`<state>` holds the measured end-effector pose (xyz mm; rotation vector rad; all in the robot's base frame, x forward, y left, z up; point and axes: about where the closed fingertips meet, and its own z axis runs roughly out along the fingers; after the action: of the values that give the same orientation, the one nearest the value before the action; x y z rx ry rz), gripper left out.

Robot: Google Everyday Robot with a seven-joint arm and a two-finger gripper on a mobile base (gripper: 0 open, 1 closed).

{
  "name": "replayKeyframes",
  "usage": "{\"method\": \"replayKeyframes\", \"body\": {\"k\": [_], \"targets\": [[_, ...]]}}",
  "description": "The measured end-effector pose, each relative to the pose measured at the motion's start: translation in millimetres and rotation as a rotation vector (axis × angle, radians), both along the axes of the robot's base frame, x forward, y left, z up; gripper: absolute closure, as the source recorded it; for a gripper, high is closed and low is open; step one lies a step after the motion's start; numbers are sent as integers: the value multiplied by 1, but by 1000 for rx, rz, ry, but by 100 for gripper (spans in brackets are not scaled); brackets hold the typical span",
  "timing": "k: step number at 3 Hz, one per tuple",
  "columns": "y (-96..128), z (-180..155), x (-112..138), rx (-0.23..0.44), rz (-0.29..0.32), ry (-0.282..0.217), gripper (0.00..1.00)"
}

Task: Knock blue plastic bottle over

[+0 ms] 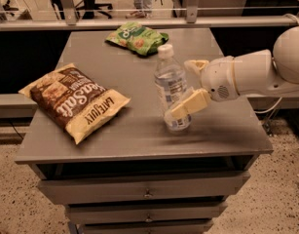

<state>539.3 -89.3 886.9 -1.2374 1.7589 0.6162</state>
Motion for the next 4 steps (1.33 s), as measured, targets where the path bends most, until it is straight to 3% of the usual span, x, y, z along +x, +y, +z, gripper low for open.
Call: {"method": "replayKeyframes", "body": {"k": [2, 4], "targets": [[31, -12, 57, 54, -27, -20, 0], [23, -16, 76, 60, -51, -29, 0]]}}
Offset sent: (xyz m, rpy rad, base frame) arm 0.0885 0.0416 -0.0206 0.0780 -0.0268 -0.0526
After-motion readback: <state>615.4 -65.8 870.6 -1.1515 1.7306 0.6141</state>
